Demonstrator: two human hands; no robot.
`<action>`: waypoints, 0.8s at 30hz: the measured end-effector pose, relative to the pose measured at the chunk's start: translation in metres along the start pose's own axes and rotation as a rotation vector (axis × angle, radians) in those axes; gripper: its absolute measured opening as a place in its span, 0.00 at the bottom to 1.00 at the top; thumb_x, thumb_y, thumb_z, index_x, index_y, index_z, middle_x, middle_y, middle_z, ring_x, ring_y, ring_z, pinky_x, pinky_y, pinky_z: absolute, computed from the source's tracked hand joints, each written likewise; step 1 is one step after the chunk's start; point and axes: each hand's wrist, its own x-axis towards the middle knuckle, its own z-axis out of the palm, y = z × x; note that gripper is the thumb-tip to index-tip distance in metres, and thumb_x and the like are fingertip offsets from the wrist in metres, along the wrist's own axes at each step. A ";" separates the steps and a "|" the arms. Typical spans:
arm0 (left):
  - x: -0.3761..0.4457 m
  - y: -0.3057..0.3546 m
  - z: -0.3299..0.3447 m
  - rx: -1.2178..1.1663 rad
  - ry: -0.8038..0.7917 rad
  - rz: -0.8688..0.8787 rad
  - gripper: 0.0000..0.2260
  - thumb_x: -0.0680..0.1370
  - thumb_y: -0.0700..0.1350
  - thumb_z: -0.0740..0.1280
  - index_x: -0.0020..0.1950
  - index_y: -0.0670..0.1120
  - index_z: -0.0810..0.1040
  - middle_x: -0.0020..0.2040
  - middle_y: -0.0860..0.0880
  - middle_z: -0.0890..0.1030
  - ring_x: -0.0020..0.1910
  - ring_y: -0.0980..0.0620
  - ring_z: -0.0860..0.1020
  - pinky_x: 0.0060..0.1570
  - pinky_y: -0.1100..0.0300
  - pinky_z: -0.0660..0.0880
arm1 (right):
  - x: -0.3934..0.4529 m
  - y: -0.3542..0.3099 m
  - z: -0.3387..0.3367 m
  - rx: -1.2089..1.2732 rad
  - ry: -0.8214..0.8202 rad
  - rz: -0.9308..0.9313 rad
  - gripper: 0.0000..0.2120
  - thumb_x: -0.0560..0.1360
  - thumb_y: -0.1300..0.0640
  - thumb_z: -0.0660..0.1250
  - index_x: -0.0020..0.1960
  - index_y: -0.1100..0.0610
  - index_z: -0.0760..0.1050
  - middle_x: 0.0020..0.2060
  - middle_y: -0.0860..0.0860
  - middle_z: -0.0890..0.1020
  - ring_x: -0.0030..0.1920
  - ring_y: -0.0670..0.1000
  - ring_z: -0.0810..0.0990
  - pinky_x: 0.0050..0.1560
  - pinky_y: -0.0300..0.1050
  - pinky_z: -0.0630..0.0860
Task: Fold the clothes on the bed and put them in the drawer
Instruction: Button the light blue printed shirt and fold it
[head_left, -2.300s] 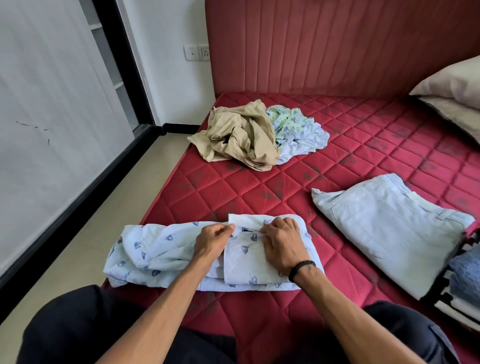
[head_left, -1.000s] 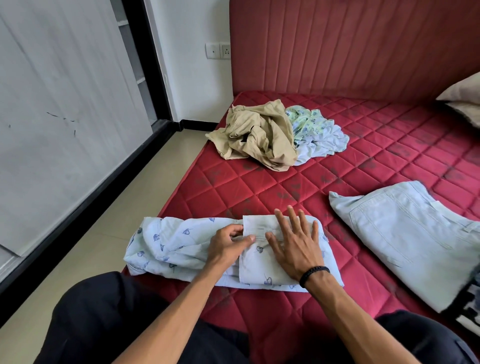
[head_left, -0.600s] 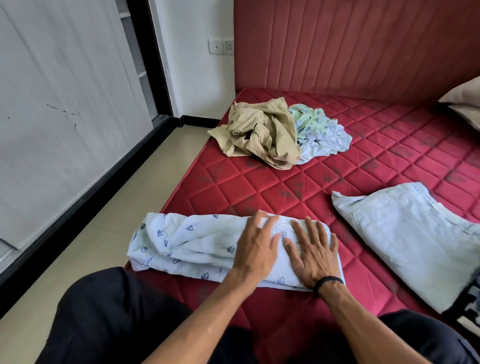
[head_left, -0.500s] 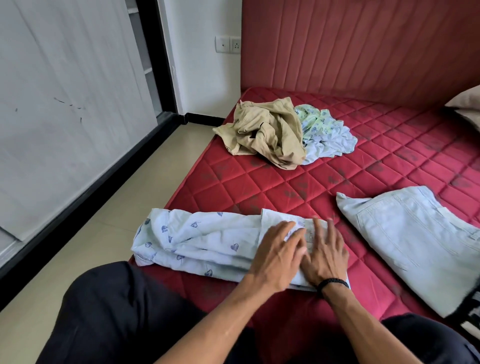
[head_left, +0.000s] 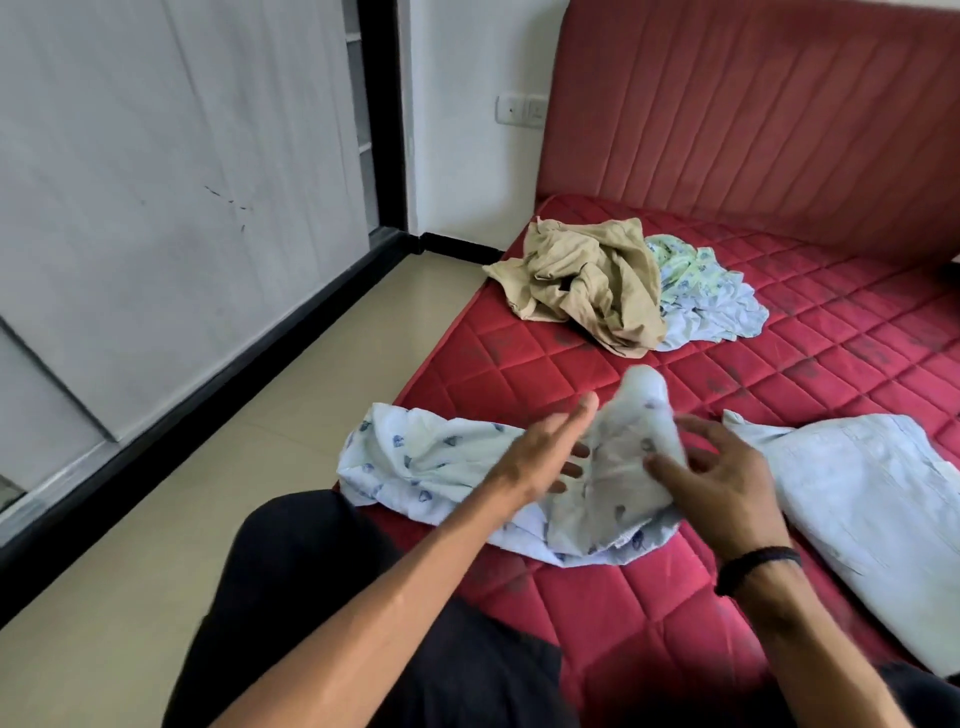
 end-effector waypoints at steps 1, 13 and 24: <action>-0.006 0.004 -0.019 -0.146 0.005 -0.043 0.38 0.73 0.78 0.59 0.69 0.52 0.79 0.59 0.47 0.85 0.59 0.44 0.83 0.58 0.47 0.81 | -0.006 -0.015 0.018 -0.010 -0.109 -0.054 0.24 0.72 0.60 0.78 0.66 0.51 0.77 0.49 0.51 0.86 0.46 0.48 0.87 0.49 0.53 0.85; -0.025 -0.059 -0.183 -0.178 0.425 -0.256 0.06 0.75 0.44 0.73 0.49 0.44 0.85 0.45 0.44 0.87 0.39 0.46 0.85 0.39 0.58 0.78 | 0.012 0.013 0.166 -0.527 -0.289 -0.644 0.21 0.82 0.44 0.64 0.71 0.52 0.75 0.73 0.54 0.74 0.73 0.58 0.71 0.72 0.57 0.70; 0.008 -0.109 -0.163 1.071 0.588 0.253 0.27 0.81 0.60 0.56 0.78 0.50 0.66 0.76 0.45 0.68 0.75 0.40 0.66 0.68 0.40 0.69 | 0.000 0.080 0.224 -0.914 -0.347 -0.597 0.34 0.81 0.30 0.41 0.83 0.41 0.44 0.84 0.49 0.49 0.83 0.56 0.46 0.80 0.63 0.44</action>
